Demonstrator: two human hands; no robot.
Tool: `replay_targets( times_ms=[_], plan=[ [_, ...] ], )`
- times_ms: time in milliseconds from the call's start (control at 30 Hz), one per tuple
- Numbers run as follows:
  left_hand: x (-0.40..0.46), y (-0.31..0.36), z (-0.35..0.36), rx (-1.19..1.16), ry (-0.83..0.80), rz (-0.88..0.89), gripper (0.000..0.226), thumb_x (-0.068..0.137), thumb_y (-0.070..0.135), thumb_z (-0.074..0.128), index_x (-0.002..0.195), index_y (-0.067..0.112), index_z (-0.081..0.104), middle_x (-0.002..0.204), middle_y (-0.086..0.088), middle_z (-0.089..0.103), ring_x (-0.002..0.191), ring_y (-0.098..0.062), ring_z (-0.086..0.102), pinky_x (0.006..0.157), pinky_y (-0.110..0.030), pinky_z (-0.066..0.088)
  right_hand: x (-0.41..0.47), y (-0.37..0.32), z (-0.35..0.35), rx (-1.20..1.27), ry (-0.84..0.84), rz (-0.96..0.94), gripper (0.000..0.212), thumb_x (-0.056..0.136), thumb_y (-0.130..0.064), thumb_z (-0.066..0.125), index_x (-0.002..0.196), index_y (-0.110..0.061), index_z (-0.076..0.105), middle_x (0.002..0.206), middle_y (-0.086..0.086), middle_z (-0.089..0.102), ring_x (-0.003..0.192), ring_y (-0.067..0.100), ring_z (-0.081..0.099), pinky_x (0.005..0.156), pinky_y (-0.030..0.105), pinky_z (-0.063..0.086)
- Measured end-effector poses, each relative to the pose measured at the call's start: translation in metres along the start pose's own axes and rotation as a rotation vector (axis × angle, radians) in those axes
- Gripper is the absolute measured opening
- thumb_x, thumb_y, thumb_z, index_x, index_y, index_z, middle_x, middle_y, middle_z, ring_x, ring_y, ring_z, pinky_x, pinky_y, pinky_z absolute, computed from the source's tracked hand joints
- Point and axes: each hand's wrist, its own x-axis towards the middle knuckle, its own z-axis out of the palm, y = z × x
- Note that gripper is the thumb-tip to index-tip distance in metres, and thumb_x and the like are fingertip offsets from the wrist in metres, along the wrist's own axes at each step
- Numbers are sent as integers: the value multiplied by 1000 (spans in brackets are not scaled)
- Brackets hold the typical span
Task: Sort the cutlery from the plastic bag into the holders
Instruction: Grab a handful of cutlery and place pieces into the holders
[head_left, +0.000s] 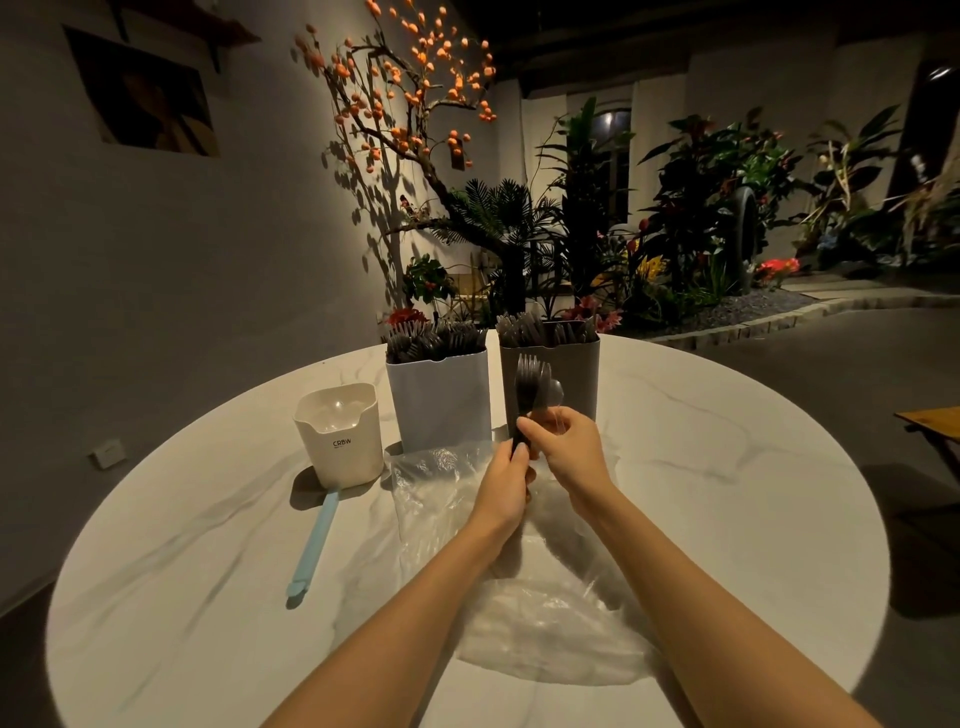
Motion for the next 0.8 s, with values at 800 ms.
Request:
replay_targets(
  times_ms=[800],
  plan=[
    [43,33,-5,-9,119,92,30,105,15,27,79,13,40,72,-5,43,51,-12,39,46,-22,38,55,-73,-24,238,140,-20,17,98,-22,53,87,-13,61,65,-4,50,61,7,44,55,18,35]
  ],
)
